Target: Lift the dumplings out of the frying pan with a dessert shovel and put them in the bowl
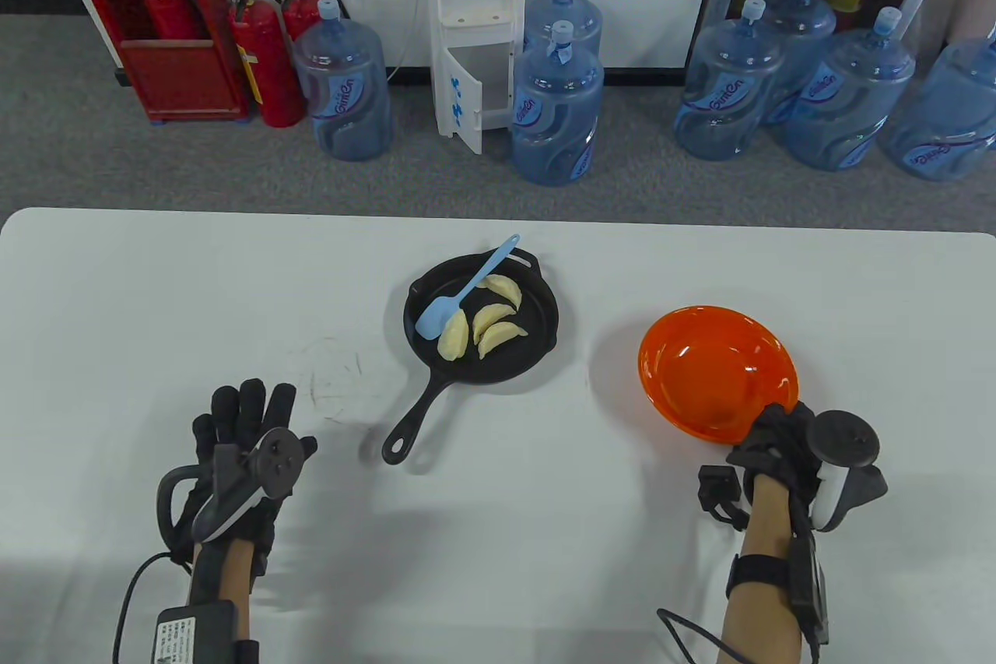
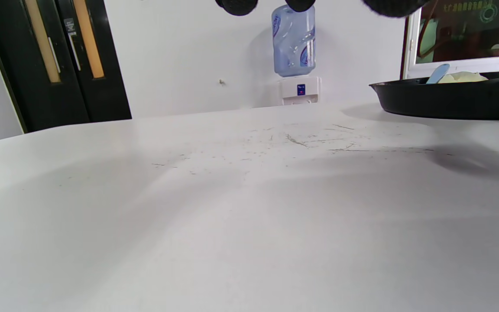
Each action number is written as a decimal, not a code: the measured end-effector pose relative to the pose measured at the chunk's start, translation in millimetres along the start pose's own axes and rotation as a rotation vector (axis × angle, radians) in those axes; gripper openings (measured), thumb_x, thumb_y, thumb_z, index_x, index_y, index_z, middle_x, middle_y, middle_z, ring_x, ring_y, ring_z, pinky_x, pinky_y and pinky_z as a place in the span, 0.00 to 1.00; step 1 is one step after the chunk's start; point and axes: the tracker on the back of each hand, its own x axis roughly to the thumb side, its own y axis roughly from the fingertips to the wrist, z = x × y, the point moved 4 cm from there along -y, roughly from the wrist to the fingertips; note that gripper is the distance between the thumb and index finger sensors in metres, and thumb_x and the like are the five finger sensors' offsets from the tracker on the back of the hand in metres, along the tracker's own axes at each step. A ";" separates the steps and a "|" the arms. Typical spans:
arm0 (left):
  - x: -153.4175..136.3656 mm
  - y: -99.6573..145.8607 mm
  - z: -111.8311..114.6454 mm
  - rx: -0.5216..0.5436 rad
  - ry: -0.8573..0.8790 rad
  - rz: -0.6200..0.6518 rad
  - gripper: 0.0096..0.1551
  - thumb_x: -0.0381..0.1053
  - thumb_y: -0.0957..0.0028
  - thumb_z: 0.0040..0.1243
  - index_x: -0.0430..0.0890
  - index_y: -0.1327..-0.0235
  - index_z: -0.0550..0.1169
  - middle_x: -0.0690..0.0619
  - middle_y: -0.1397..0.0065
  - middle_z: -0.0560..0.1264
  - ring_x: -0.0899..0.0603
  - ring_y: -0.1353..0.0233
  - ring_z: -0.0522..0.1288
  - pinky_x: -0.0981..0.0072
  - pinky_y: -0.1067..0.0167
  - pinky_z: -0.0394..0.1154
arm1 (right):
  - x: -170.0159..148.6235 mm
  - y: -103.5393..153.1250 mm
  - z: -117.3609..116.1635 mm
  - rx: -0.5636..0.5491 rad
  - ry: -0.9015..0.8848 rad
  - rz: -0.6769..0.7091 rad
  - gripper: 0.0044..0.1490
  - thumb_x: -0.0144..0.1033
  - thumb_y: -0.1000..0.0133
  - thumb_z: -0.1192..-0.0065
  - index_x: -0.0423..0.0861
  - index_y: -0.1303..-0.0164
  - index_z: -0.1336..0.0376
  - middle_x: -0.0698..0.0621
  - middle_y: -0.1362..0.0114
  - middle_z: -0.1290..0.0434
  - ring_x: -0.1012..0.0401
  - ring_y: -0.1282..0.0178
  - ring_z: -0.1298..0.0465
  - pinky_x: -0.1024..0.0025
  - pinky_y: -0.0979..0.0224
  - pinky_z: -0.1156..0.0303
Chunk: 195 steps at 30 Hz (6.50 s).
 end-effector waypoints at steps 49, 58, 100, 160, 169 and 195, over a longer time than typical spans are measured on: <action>33.4 -24.2 -9.5 -0.045 0.039 -0.017 0.41 0.67 0.37 0.43 0.53 0.12 0.57 0.46 0.09 0.55 0.32 0.10 0.60 0.36 0.20 0.61 | 88.7 152.3 -60.6 0.113 0.553 0.861 0.46 0.60 0.29 0.59 0.48 0.05 0.59 0.40 0.06 0.59 0.37 0.10 0.56 0.33 0.17 0.50; 106.2 -65.0 -39.6 -0.084 0.058 -0.010 0.43 0.67 0.38 0.45 0.49 0.12 0.60 0.47 0.12 0.63 0.36 0.14 0.69 0.37 0.21 0.65 | 85.9 148.2 -54.9 0.109 0.557 0.855 0.46 0.60 0.29 0.58 0.48 0.05 0.59 0.40 0.06 0.58 0.37 0.10 0.55 0.33 0.17 0.50; 148.2 -80.1 -1.8 -0.007 -0.187 0.056 0.33 0.58 0.38 0.44 0.40 0.28 0.71 0.56 0.45 0.78 0.55 0.56 0.82 0.52 0.42 0.84 | 81.1 138.6 -50.7 0.129 0.560 0.814 0.46 0.60 0.29 0.59 0.47 0.05 0.58 0.39 0.06 0.58 0.37 0.10 0.55 0.35 0.16 0.51; 94.6 18.1 39.0 -0.059 -0.188 0.680 0.32 0.61 0.41 0.44 0.50 0.27 0.69 0.60 0.39 0.77 0.52 0.44 0.83 0.48 0.29 0.78 | 85.7 130.1 -39.2 0.112 0.481 0.777 0.46 0.59 0.29 0.55 0.45 0.06 0.55 0.40 0.06 0.56 0.39 0.10 0.54 0.38 0.15 0.50; 95.8 17.6 40.2 -0.077 -0.222 0.673 0.32 0.61 0.41 0.44 0.50 0.26 0.68 0.61 0.38 0.76 0.53 0.44 0.83 0.48 0.29 0.78 | 109.0 162.9 -58.3 0.107 0.535 0.955 0.37 0.47 0.29 0.44 0.48 0.10 0.47 0.44 0.08 0.48 0.43 0.11 0.45 0.44 0.14 0.44; 98.4 18.5 39.6 -0.081 -0.262 0.674 0.32 0.61 0.40 0.44 0.50 0.25 0.68 0.61 0.38 0.76 0.53 0.43 0.83 0.47 0.29 0.78 | 123.3 215.1 -167.7 0.326 1.090 1.160 0.29 0.43 0.32 0.40 0.54 0.19 0.36 0.51 0.06 0.51 0.48 0.07 0.52 0.40 0.11 0.52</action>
